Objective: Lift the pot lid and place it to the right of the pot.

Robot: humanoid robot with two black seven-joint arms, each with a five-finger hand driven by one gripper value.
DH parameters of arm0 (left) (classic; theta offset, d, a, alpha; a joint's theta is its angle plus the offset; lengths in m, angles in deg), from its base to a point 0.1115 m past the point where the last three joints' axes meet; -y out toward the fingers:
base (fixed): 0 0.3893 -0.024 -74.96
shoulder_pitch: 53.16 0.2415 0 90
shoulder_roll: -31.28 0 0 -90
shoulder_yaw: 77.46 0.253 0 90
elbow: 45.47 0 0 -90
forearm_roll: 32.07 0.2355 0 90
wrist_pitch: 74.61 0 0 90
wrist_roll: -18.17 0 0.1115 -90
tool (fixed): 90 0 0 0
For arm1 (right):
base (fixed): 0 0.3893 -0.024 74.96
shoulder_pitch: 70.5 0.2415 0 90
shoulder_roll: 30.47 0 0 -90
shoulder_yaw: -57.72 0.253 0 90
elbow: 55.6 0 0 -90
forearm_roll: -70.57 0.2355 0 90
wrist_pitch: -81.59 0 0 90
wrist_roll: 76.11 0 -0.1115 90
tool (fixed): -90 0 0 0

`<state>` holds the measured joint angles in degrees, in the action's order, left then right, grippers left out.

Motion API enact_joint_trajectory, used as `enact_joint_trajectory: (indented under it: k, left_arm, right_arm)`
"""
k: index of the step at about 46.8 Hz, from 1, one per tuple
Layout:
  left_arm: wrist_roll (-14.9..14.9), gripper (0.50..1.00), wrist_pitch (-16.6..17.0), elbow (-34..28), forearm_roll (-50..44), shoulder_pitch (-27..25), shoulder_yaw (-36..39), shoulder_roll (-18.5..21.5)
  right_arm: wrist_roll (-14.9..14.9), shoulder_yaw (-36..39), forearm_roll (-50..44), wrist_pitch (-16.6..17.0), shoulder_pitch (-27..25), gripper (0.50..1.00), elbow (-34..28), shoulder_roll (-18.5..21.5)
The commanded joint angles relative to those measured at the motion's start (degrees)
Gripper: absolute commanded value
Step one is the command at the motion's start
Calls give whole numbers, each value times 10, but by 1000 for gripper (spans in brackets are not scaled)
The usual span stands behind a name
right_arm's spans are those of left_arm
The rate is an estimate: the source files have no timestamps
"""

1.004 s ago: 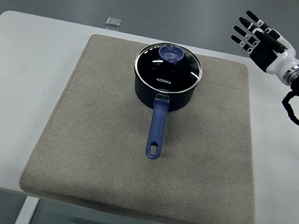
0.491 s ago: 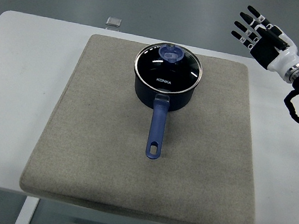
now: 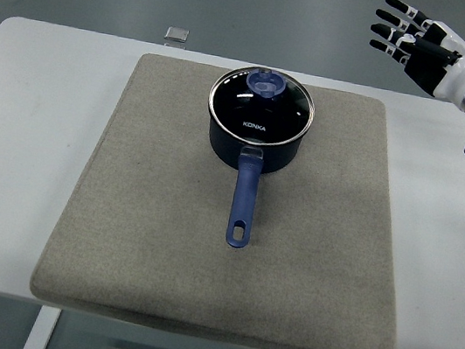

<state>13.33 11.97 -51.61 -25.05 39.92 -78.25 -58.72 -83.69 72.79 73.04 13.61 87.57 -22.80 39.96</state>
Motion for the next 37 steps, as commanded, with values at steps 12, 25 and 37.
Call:
enact_joint_trajectory:
  k: [12, 25, 37]
  left_arm:
    - [0, 1000, 0, 0, 0, 0, 0, 0]
    - [0, 1000, 0, 0, 0, 0, 0, 0]
    - [0, 1000, 0, 0, 0, 0, 0, 0]
  right_arm:
    - [1, -4, -209, -39, 28, 901, 60, -14]
    - [0, -120, -268, -46, 113, 901, 108, -28]
    - [0, -238, -278, -48, 197, 901, 110, -16]
